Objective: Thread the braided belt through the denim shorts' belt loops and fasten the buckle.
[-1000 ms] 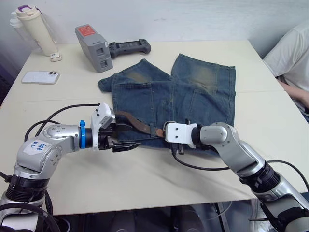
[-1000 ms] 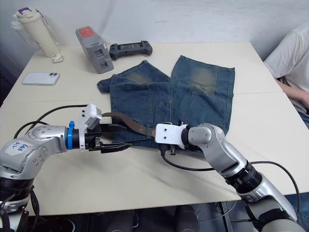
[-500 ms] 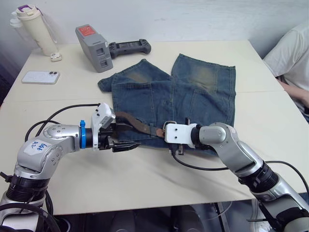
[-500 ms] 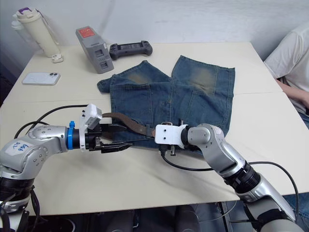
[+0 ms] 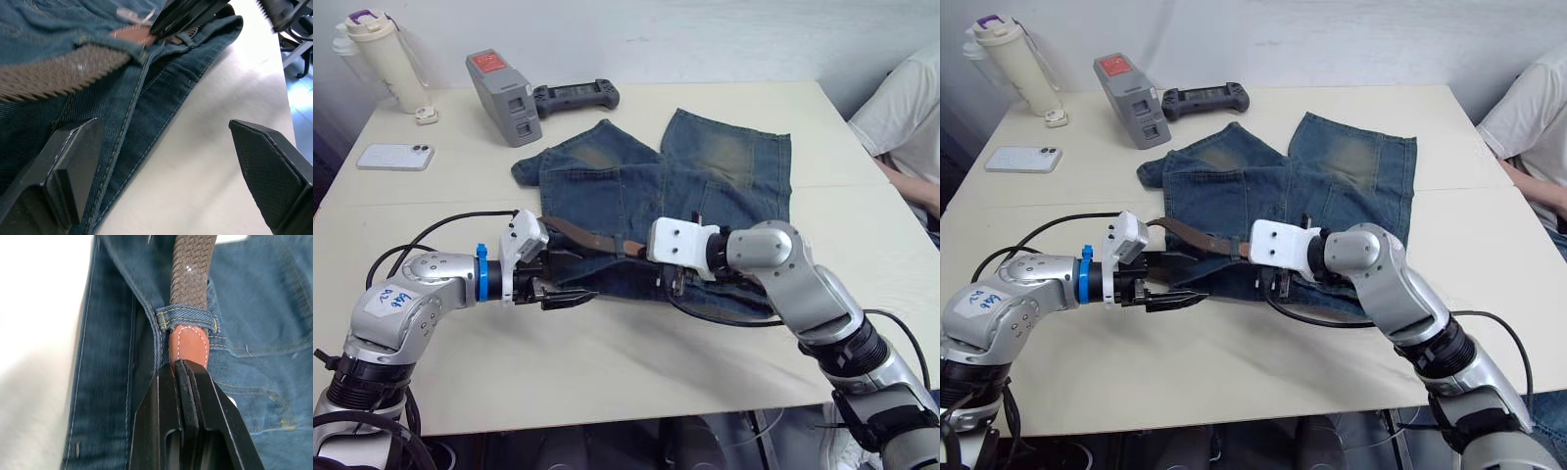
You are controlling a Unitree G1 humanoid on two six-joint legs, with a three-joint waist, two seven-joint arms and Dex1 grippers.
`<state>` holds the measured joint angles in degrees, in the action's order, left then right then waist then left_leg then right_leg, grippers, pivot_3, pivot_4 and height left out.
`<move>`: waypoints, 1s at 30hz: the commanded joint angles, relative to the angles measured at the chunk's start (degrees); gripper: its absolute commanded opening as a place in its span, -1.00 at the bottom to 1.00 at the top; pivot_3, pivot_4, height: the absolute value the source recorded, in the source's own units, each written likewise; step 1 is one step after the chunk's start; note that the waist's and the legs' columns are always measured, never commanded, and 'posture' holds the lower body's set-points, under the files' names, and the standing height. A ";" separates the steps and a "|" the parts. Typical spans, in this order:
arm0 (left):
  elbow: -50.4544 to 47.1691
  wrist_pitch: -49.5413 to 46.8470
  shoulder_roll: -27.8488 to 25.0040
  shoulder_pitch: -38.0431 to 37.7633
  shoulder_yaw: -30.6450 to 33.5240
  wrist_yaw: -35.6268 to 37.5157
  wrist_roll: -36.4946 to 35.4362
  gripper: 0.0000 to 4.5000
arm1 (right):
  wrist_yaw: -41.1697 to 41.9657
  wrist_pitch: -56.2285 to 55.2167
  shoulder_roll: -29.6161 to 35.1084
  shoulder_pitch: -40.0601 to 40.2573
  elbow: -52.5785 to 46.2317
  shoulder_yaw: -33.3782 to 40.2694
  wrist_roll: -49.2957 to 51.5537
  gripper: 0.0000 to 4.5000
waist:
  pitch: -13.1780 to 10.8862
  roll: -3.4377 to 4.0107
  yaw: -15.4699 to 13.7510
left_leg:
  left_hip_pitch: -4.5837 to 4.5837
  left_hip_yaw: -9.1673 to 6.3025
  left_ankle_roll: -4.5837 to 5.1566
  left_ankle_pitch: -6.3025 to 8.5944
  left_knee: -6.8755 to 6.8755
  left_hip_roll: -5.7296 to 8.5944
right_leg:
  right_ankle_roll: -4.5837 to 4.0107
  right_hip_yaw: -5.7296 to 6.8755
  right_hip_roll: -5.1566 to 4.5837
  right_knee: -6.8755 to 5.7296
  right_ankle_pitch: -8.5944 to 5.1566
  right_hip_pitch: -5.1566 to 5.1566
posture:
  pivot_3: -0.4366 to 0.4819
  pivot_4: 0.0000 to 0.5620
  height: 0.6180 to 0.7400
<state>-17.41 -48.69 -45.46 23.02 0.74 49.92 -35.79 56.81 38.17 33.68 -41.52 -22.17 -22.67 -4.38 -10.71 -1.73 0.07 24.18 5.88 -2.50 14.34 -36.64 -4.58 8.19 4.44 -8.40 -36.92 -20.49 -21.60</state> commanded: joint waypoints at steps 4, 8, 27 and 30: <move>0.10 1.39 1.11 1.35 -0.17 0.03 0.63 1.00 | -0.04 1.62 0.55 -0.07 -2.98 1.13 2.00 -0.98 | 0.00 0.00 0.00 | 0.00 0.00 0.00 0.00 0.00 0.00 | 0.00 0.00 0.00 0.00 0.00 0.00 | -0.05 -0.47 1.00; 0.86 1.82 1.38 1.52 -0.08 -0.07 1.12 1.00 | 0.01 2.68 1.22 0.77 -3.84 0.49 2.21 -0.98 | 0.00 0.00 0.03 | 0.00 0.00 0.00 0.00 0.01 0.00 | 0.00 0.00 0.00 0.00 0.00 0.00 | -0.05 -0.47 1.00; 6.66 8.96 4.94 2.84 -8.92 -2.67 14.44 -0.99 | -1.39 2.48 1.71 1.19 -3.27 -0.30 1.76 -1.00 | 0.00 0.00 -0.01 | 0.00 0.01 0.00 0.00 -0.01 0.00 | 0.00 0.01 0.00 0.00 0.00 0.00 | -0.05 -0.47 1.00; 8.47 10.57 4.37 2.81 -10.83 -3.75 18.39 -0.99 | -1.25 2.22 2.23 1.43 -3.38 -0.53 1.48 -1.00 | 0.00 0.00 -0.02 | 0.01 0.01 0.00 0.00 -0.01 0.00 | 0.00 0.01 0.00 0.00 0.00 0.00 | -0.05 -0.47 1.00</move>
<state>-9.83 -39.57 -40.28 25.95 -9.54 46.46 -19.81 55.87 41.27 35.07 -39.78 -23.50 -23.68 -2.80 -10.71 -1.73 0.05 24.18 5.89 -2.50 14.34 -36.65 -4.57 8.19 4.44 -8.40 -36.92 -20.49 -21.60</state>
